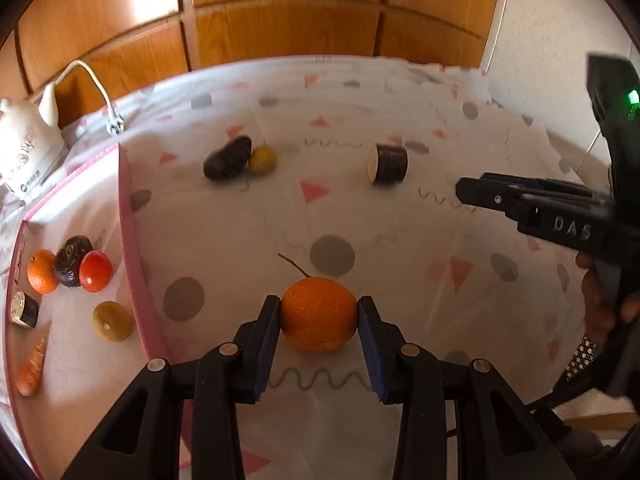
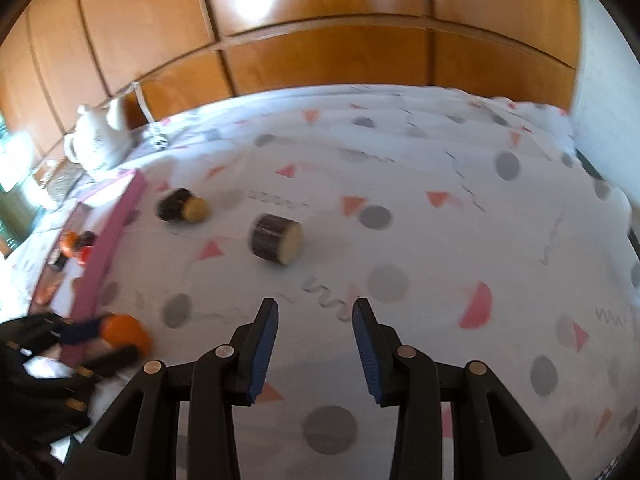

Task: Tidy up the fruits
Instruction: 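Lift the orange with the left tool while the right tool grasps a small yellow potato, then carry the orange into the tray with the left tool and release while the right tool holds the potato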

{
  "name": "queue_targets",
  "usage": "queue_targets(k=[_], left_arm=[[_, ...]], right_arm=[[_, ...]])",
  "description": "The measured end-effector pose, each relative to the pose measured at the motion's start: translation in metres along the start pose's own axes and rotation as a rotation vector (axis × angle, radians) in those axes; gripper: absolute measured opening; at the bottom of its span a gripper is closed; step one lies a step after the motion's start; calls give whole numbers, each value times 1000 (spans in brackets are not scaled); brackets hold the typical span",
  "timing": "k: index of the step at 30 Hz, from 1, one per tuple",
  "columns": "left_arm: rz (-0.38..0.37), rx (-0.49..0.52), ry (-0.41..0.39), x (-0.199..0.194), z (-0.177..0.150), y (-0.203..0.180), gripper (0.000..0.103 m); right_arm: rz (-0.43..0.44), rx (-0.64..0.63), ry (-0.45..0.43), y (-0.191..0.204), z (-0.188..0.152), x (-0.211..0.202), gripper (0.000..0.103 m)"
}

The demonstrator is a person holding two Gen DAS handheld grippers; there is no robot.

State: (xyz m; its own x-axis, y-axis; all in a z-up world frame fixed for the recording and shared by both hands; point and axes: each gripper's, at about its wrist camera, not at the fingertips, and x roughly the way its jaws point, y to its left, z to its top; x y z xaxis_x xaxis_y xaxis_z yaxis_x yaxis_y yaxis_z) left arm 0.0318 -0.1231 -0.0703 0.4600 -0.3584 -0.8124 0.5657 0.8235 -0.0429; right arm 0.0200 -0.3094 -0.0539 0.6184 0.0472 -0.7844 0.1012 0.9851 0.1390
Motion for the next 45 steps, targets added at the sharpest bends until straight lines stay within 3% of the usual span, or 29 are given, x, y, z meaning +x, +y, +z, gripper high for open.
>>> queue_targets(k=[12,19,28,30,31,37,45], left_arm=[[-61,-58,-14,0,-5,12,40],[-106,-95,-23,0,-9,19,40],[-114,-87,-16,4,-9,16,40],[-106,-72,-5,5,-11,14,40],[-99,-68,-3,6,-11,13,40],[-103,-74,-4,6,-13,14,40],[-108,-84,-5,5,-13,14,39]], right_arm=[[201,-283,74,61,47,30,39],[204,-427,140,95,71,80,39],[184,-519,192,115,86,123,38],[168,-539,200,119,85,130,28],[160,-547,197,120,84,131,28],[161,-491,141,103,73,99,28],[173,-436,159,74,25,44,28]])
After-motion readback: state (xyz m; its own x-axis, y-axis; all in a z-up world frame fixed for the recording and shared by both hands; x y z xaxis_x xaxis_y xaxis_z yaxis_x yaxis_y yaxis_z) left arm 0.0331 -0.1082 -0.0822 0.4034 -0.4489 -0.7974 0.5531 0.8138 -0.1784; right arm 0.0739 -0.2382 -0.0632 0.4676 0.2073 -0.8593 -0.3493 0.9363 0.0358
